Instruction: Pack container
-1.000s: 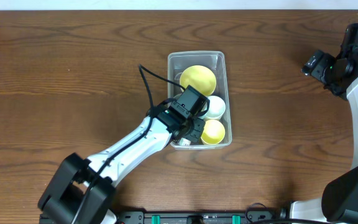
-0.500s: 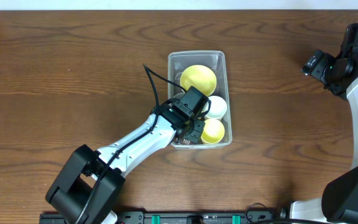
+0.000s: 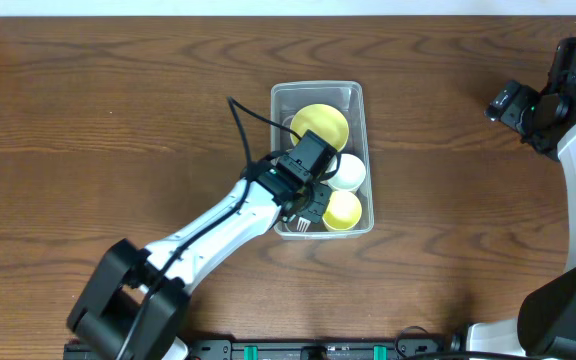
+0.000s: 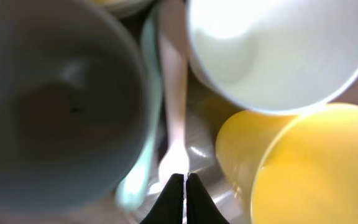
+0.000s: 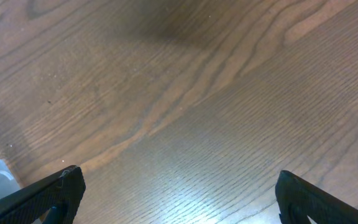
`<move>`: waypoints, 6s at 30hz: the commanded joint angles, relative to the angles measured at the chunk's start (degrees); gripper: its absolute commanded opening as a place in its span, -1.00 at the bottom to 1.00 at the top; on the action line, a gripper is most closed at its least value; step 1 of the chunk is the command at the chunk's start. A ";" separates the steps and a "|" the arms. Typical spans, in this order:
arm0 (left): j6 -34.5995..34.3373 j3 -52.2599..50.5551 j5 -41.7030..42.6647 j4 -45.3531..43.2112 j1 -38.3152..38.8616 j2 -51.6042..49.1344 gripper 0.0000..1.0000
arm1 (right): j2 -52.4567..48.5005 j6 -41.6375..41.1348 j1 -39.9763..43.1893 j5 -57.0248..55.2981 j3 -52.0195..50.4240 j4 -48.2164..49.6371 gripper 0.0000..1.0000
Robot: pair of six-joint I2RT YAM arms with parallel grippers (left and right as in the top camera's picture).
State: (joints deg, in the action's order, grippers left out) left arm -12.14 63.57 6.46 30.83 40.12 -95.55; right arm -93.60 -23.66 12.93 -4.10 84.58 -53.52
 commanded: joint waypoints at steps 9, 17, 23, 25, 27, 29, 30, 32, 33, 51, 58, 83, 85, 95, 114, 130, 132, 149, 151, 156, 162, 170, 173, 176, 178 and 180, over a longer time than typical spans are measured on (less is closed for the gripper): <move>0.09 1.77 -9.90 7.43 -1.33 15.41 -0.49 | -0.28 -0.07 0.13 -0.20 0.00 -0.07 0.98; 0.09 1.77 -24.11 12.59 -1.33 32.06 0.96 | -0.28 -0.07 0.13 -0.20 0.00 -0.07 0.99; 0.09 1.77 -29.68 16.65 -1.31 45.62 0.96 | -0.28 -0.07 0.13 -0.20 0.00 -0.07 0.99; 0.07 1.77 -29.68 18.34 -1.31 49.29 0.96 | -0.28 -0.09 0.13 -0.20 0.00 -0.07 0.99; 0.09 1.77 -29.68 20.61 -1.31 52.63 0.96 | -0.28 -0.09 0.13 -0.22 0.00 -0.07 0.99; 0.09 1.77 -29.68 23.61 -1.31 55.23 0.96 | -0.28 -0.07 0.13 -0.20 0.00 -0.07 0.97; 0.09 1.77 -29.68 24.94 -1.31 56.19 0.96 | -0.28 -0.07 0.13 -0.20 0.00 -0.07 0.98; 0.09 1.77 -29.68 28.30 -1.31 58.12 0.96 | -0.28 -0.07 0.13 -0.20 0.00 -0.07 0.98; 0.09 1.77 -29.68 29.68 -1.31 58.75 0.96 | -0.28 -0.07 0.13 -0.20 0.00 -0.07 0.98; 0.72 1.07 -36.76 37.03 -1.38 75.06 0.96 | -0.28 -0.07 0.13 -0.20 0.00 -0.07 0.98; 0.72 -2.75 -36.15 32.74 -7.26 84.11 0.96 | -0.28 -0.07 0.13 -0.20 0.00 -0.07 0.99; 5.05 -44.41 -3.82 -19.80 -33.68 88.08 0.96 | -0.28 -0.07 0.13 -0.20 0.00 -0.07 0.99; 5.05 -48.43 -3.85 -22.95 -33.68 90.47 0.96 | -0.28 -0.07 0.13 -0.22 0.00 -0.07 0.98; 5.07 -57.42 -2.38 -27.71 -34.34 95.47 0.96 | -0.28 -0.07 0.13 -0.20 0.00 -0.07 0.98; 7.23 -63.34 -2.99 -27.08 -34.32 95.41 0.96 | -0.28 -0.07 0.13 -0.20 0.00 -0.07 0.99; 7.23 -63.34 -2.99 -27.08 -34.32 95.25 0.96 | -0.28 -0.07 0.13 -0.20 0.00 -0.07 0.98; 7.23 -63.34 -2.99 -27.08 -34.32 95.25 0.96 | -0.28 -0.09 0.13 -0.20 0.00 -0.07 0.99; 7.23 -63.34 -3.02 -27.08 -34.32 95.25 0.96 | 1.20 -0.07 -3.85 -0.22 0.00 -0.09 0.98; 7.23 -63.34 -2.99 -27.08 -34.32 95.25 0.96 | 2.99 -0.04 -6.51 -0.22 0.00 -0.11 0.99; 7.23 -63.34 -2.99 -27.08 -34.32 95.25 0.96 | 10.03 0.70 -15.63 -0.28 0.00 -2.36 0.98; 7.23 -63.34 -2.99 -27.08 -34.32 95.25 0.96 | 20.94 1.68 -25.62 -1.53 0.00 -5.16 0.98; 7.23 -63.34 -2.99 -27.08 -34.32 95.25 0.96 | 35.89 1.64 -24.44 -4.48 -6.01 -0.63 0.99; 7.23 -63.34 -2.99 -27.08 -34.32 95.25 0.96 | 43.39 1.57 -23.43 -4.63 -14.16 5.25 0.98; 7.23 -63.34 -3.02 -27.08 -34.32 95.25 0.96 | 50.51 1.38 -23.34 -4.22 -22.49 7.63 0.99; 7.23 -63.34 -2.99 -27.08 -34.32 95.25 0.96 | 54.95 1.40 -23.32 -4.04 -27.12 8.63 0.99; 7.23 -63.34 -2.99 -27.08 -34.32 95.25 0.96 | 60.19 1.42 -23.32 -4.02 -32.76 12.26 0.99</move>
State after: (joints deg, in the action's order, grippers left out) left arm -5.72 1.76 3.27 2.72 6.09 -0.60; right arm -38.87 -22.76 -10.83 -7.53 57.58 -44.27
